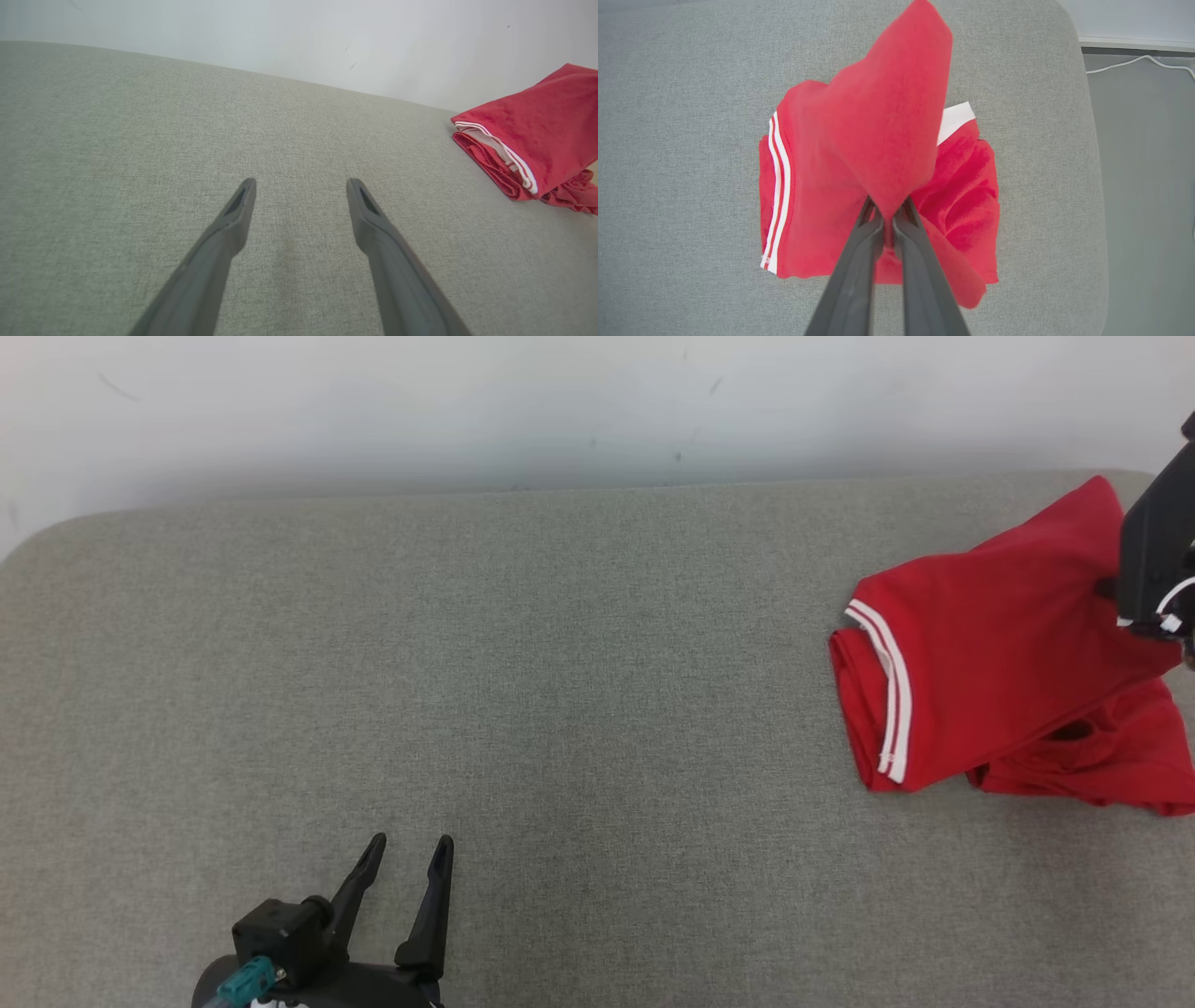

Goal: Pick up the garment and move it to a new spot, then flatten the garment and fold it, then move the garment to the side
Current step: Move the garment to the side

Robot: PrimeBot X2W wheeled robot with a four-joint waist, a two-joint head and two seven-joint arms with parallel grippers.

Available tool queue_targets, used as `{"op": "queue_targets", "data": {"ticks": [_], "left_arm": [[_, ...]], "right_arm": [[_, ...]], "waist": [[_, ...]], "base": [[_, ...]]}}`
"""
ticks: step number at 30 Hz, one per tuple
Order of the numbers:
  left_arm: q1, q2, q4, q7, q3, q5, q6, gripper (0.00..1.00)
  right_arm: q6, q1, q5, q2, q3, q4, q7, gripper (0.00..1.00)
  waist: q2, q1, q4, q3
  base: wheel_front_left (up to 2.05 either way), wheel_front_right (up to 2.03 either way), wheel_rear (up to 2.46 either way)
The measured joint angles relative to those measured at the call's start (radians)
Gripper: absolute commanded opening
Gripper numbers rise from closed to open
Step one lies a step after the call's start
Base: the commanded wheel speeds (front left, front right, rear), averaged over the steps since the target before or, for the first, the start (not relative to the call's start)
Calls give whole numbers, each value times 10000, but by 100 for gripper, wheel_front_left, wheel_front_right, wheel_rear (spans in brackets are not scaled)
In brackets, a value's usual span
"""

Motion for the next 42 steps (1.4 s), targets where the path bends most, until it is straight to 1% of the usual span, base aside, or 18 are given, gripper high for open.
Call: {"op": "queue_targets", "data": {"ticks": [3, 6, 9, 12, 13, 14, 15, 24, 26, 27, 29, 31, 32, 36, 38, 42], "left_arm": [[-27, 4, 0, 0, 4, 0, -4, 100], [-136, 15, -25, 0, 0, 0, -8, 100], [-162, 4, -42, 0, -42, 21, -13, 100], [-189, 0, -59, 0, -38, 29, -86, 100], [-198, 2, -58, 0, -36, 29, -86, 100], [-208, 4, -59, 0, -35, 29, -86, 100], [-220, 6, -59, 0, -27, 29, -86, 100], [-377, 27, 105, 0, 50, 29, -84, 100], [-377, 31, 140, -2, 54, 29, -84, 100], [-377, 25, 155, -2, 48, 29, -84, 100], [-381, -2, 242, -4, 31, 27, -86, 100], [-381, -15, 353, -8, 21, 27, -88, 100], [-380, -13, 393, -12, 27, 21, -88, 100], [-326, 17, 466, -90, 127, -36, -82, 100], [-298, 50, 510, -105, 255, -61, -81, 100], [-133, 84, 548, -178, 337, -65, 13, 100]], "right_arm": [[0, -199, -40, -113, 8, 23, -8, 0], [0, -334, -360, -313, 111, 2, -42, 0], [-2, -364, -439, -529, 144, 27, -61, 0], [-2, -364, -719, -627, 320, 33, -140, 0], [-2, -365, -784, -633, 336, 46, -180, 15], [-2, -367, -838, -637, 343, 58, -190, 76], [-2, -377, -882, -637, 362, 58, -198, 100], [-12, -645, -1517, -546, 851, 405, -291, 100], [35, -742, -1605, -508, 899, 445, -439, 100], [134, -776, -1593, -506, 844, 445, -571, 100], [299, -769, -1381, -449, 552, 374, -1003, 100], [428, -735, -882, -282, 90, 309, -1536, 100], [587, -690, -729, -213, -59, 219, -1831, 100], [959, 49, -460, 29, -332, -127, -2936, 100], [1057, 461, -330, 161, -491, -284, -3551, 100], [1070, 1273, -23, 282, -1003, -708, -4884, 100]], "waist": [[0, 0, -30, 38], [0, 0, -42, 87], [0, 0, -29, 184], [0, 0, 9, 288], [-1, 0, 23, 324], [0, 0, 38, 360], [0, 0, 52, 395], [0, 0, 71, 411], [0, 0, 38, 347], [0, 0, 20, 310], [0, 0, -9, 223], [0, 0, -31, 115], [0, 0, -40, 54], [0, 0, -85, -226], [-1, 0, -129, -383], [-2, -2, -236, -719]], "base": [[0, 0, 0], [0, 0, 0], [0, 0, 0], [0, 0, 0], [0, 0, 0], [0, 0, 0], [0, 0, 0], [0, 0, 0], [0, 0, 0], [0, 0, 0], [0, 0, 0], [0, 0, 0], [0, 0, 0], [0, 0, 0], [0, 0, 0], [0, 0, 0]]}}
